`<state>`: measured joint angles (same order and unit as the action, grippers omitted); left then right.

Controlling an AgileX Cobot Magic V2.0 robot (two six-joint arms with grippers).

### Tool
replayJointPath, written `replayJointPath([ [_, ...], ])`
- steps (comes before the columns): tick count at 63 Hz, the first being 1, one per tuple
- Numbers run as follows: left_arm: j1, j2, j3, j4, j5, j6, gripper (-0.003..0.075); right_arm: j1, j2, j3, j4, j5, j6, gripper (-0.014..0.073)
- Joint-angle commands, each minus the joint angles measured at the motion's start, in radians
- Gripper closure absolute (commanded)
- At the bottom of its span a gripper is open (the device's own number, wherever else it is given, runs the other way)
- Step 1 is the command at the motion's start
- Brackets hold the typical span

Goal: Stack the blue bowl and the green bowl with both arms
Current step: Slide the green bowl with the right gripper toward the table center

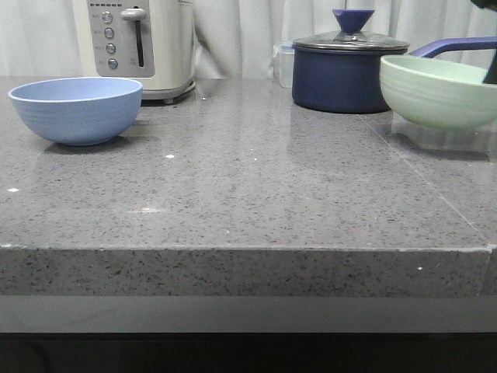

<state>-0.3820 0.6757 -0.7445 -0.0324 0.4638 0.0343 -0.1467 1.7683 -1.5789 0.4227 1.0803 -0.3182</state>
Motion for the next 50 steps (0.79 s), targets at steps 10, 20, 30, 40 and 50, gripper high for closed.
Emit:
replayJointPath([
  [10, -0.008, 0.003, -0.034, -0.004, -0.078, 0.000, 0.0208, 0.202, -0.035, -0.150, -0.079, 0.015, 0.053, 0.0648],
  [20, -0.008, 0.003, -0.034, -0.004, -0.078, 0.000, 0.0208, 0.365, 0.025, -0.219, -0.219, 0.024, 0.149, 0.0648],
  [30, -0.008, 0.003, -0.034, -0.004, -0.078, 0.000, 0.0208, 0.462, 0.099, -0.298, -0.227, 0.029, 0.202, 0.0648],
  [40, -0.008, 0.003, -0.034, -0.004, -0.078, 0.000, 0.0208, 0.501, 0.164, -0.354, -0.229, 0.028, 0.224, 0.0648],
  [50, -0.008, 0.003, -0.034, -0.004, -0.078, 0.000, 0.0208, 0.501, 0.184, -0.363, -0.239, 0.016, 0.224, 0.0645],
])
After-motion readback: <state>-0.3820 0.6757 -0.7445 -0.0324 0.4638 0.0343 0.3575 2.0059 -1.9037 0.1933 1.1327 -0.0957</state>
